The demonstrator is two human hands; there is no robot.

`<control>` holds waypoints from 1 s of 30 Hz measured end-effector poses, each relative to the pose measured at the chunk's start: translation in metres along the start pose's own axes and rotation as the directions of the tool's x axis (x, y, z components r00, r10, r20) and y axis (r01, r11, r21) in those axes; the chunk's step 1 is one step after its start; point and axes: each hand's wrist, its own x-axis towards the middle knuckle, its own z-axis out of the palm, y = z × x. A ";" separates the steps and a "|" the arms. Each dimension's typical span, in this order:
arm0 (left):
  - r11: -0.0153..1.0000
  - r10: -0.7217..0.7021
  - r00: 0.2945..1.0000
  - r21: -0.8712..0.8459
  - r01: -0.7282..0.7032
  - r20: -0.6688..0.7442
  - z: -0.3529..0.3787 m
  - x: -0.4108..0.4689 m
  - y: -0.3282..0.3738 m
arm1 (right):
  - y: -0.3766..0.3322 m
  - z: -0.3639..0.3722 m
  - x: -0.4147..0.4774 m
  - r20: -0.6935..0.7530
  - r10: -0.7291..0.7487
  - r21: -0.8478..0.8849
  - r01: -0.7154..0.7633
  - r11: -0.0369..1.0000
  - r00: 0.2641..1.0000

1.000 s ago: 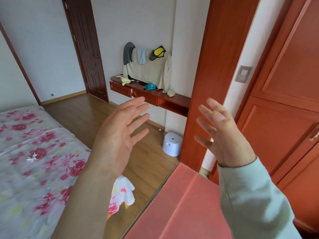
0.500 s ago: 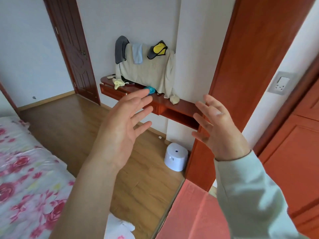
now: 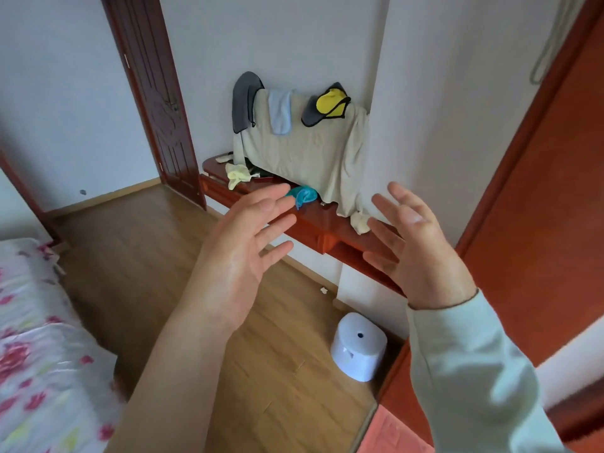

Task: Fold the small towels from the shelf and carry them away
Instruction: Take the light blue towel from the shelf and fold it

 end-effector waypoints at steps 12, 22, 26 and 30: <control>0.999 -0.021 0.981 -0.053 0.011 -0.193 0.005 0.225 -0.011 | 0.026 0.005 0.259 0.156 0.037 0.006 -0.038 0.999 0.987; 0.997 -0.042 0.972 -0.073 0.026 -0.233 -0.064 0.393 -0.025 | 0.083 0.056 0.425 0.136 0.010 0.030 -0.014 0.999 0.991; 0.997 -0.062 0.973 -0.056 0.050 -0.223 -0.119 0.464 -0.018 | 0.106 0.109 0.501 0.100 0.040 0.041 -0.044 0.998 0.994; 0.999 -0.045 0.971 -0.021 0.042 -0.233 -0.180 0.533 -0.001 | 0.124 0.171 0.571 0.115 0.043 0.050 -0.049 0.998 0.992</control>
